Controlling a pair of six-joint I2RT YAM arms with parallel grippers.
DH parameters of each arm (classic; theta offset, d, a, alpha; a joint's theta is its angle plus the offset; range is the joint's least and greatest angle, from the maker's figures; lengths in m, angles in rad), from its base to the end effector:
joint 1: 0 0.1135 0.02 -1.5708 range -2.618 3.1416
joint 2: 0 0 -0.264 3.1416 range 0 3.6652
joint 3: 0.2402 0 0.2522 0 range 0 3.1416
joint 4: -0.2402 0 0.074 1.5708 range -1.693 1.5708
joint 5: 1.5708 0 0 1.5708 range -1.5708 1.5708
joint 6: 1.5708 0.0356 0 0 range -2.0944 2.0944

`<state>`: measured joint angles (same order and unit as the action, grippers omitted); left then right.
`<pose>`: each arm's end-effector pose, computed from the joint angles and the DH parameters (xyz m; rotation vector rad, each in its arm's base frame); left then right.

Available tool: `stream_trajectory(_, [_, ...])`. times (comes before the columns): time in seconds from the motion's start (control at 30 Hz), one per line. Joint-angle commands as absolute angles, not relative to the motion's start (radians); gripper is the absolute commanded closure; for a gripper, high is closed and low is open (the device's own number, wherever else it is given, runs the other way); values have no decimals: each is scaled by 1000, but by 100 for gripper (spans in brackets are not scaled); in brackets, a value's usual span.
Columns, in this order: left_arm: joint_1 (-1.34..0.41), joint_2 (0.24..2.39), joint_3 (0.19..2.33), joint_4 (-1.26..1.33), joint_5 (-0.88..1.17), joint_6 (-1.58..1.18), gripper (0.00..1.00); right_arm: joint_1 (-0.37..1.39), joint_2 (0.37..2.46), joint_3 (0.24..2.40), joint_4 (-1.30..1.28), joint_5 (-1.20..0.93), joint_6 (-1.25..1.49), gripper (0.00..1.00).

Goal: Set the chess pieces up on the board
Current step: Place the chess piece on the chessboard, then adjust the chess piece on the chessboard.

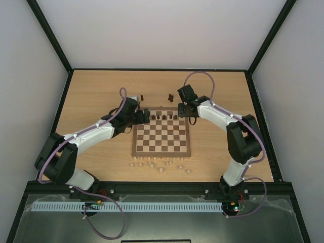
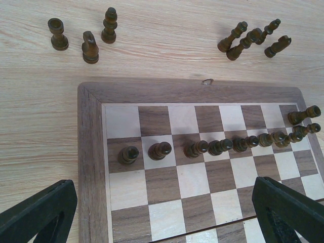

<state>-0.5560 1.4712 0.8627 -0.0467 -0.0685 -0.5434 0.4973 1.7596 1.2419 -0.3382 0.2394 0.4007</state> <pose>0.2696 -0.1646 0.2187 -0.0241 2.2759 -0.5193 0.3409 0.1754 0.2217 -0.0082 2.3983 0.1288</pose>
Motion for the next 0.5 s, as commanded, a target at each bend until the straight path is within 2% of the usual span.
stream_trajectory(0.0, [-555, 1441, 848, -41, -71, -543, 2, 502, 1748, 1215, -350, 214, 395, 69])
stream_trajectory(0.47, [-554, 1444, 848, -40, -73, -543, 2, 511, 1826, 1261, -347, 178, 390, 72])
